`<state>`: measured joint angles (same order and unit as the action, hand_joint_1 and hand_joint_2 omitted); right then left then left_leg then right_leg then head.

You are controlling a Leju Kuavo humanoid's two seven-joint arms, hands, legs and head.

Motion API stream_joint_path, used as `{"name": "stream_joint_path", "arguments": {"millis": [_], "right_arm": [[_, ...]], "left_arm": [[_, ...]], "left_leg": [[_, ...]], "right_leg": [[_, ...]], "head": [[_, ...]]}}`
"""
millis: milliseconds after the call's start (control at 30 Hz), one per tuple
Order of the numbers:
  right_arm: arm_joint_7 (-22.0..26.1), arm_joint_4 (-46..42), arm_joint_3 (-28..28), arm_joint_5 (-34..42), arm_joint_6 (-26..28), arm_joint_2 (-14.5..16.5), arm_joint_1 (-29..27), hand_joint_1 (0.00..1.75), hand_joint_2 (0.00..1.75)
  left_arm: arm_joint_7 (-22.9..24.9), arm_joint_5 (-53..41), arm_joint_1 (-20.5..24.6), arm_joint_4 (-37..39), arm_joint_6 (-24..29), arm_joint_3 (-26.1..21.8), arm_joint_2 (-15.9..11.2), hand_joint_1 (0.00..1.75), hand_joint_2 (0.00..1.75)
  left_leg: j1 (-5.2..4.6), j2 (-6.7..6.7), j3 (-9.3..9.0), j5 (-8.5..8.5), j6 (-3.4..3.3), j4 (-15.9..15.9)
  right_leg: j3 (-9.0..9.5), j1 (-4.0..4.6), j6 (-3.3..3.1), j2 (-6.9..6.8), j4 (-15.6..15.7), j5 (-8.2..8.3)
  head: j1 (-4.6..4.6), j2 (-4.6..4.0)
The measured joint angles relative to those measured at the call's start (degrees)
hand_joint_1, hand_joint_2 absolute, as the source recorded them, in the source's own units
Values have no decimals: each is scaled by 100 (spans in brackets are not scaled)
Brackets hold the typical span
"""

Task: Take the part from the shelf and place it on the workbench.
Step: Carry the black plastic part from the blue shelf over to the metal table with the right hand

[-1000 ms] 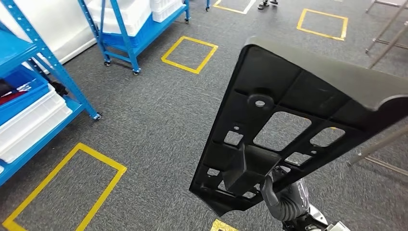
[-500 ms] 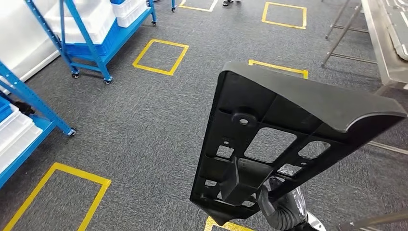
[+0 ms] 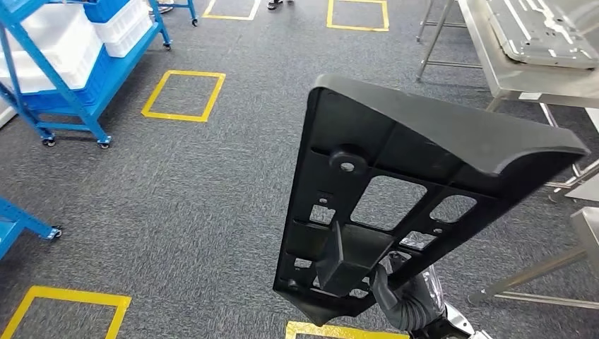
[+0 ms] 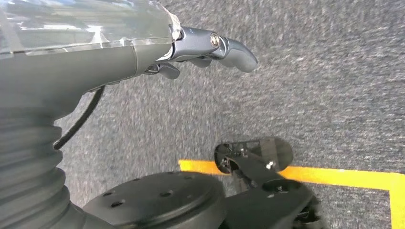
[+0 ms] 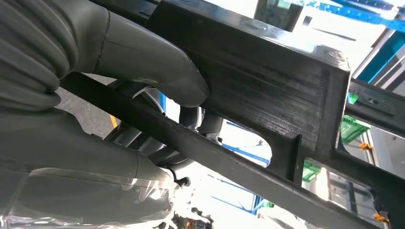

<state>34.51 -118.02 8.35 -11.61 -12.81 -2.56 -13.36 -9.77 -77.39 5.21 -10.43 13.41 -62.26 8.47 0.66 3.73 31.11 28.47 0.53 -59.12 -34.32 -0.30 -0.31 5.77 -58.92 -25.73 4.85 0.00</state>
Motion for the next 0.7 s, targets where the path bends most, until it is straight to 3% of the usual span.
{"name": "stream_joint_path", "arguments": {"millis": [33, 100, 167, 233, 300, 333, 367, 400, 467, 533, 600, 633, 700], "right_arm": [[-5, 7, 10, 7, -22, 4, 31, 175, 175], [-19, 19, 23, 13, -57, 11, 69, 175, 175], [-35, 32, 31, 16, -69, 15, 115, 175, 175], [-48, 46, 35, 18, -72, 24, 166, 175, 175], [-59, 60, 37, 17, -76, 30, 175, 175, 175], [-63, 64, 37, 17, -79, 32, 169, 175, 175], [-65, 68, 37, 17, -81, 32, 163, 175, 175], [-65, 70, 37, 17, -84, 32, 159, 175, 175], [-66, 70, 37, 19, -94, 32, 162, 175, 175], [-66, 71, 36, 22, -112, 32, 167, 175, 175], [-66, 71, 33, 24, -140, 33, 165, 175, 175], [-65, 72, 30, 25, -152, 33, 164, 175, 175], [-65, 77, 26, 27, -165, 34, 183, 175, 175]], "left_arm": [[-38, 16, 3, 0, 3, -11, 6, 0, 175], [-95, 45, 17, 0, 16, -27, 24, 0, 175], [-106, 61, 26, -1, 31, -40, 45, 0, 175], [-59, 56, 16, -2, 32, -57, 62, 0, 175], [42, 39, -3, -2, 28, -70, 66, 0, 175], [97, 30, -8, -2, 25, -73, 66, 0, 175], [147, 23, -9, -2, 22, -75, 68, 0, 175], [191, 21, -7, -2, 19, -78, 71, 0, 175], [242, 25, -4, -2, 16, -81, 77, 0, 175], [260, 48, -2, -2, 17, -87, 79, 0, 175], [259, 72, 7, -2, 25, -92, 86, 0, 175], [251, 79, 14, -2, 30, -94, 90, 0, 175], [233, 84, 21, -2, 37, -102, 100, 0, 175]], "left_leg": [[-8, 27, -10, 21, -17, 54], [-6, -69, -30, -12, -78, 111], [6, -194, -61, -59, -155, 173], [-12, -334, -72, -69, -201, 198], [-35, -486, -72, -56, -213, 196], [-41, -561, -75, -46, -212, 196], [-44, -629, -84, -35, -205, 195], [-45, -691, -100, -21, -193, 195], [-66, -796, -145, 17, -149, 193], [-85, -891, -179, 49, -93, 196], [-83, -989, -203, 76, -38, 205], [-75, -945, -206, 119, -9, 166], [-55, -702, -53, 360, 38, -226]], "right_leg": [[-29, -9, 40, 55, 1, 16], [-64, -28, 118, 107, 11, 44], [-168, -14, 164, -107, -195, -85], [-472, -12, 189, -407, -820, -414], [-792, -36, 215, -508, -1454, -642], [-830, -45, 221, -531, -1529, -615], [-744, -51, 221, -557, -1371, -489], [-551, -50, 212, -613, -1023, -303], [-130, -8, 157, -869, -255, -52], [27, 47, 89, -992, 50, -14], [23, 46, 29, -862, 70, 6], [37, 31, -1, -800, 100, 21], [70, -5, -66, -677, 157, 50]], "head": [[1, 0], [1, 0], [-1, 0], [-1, 0], [0, 0], [0, 0], [0, 0], [0, 0], [0, 0], [0, 0], [0, 0], [0, 0], [1, 0]]}}
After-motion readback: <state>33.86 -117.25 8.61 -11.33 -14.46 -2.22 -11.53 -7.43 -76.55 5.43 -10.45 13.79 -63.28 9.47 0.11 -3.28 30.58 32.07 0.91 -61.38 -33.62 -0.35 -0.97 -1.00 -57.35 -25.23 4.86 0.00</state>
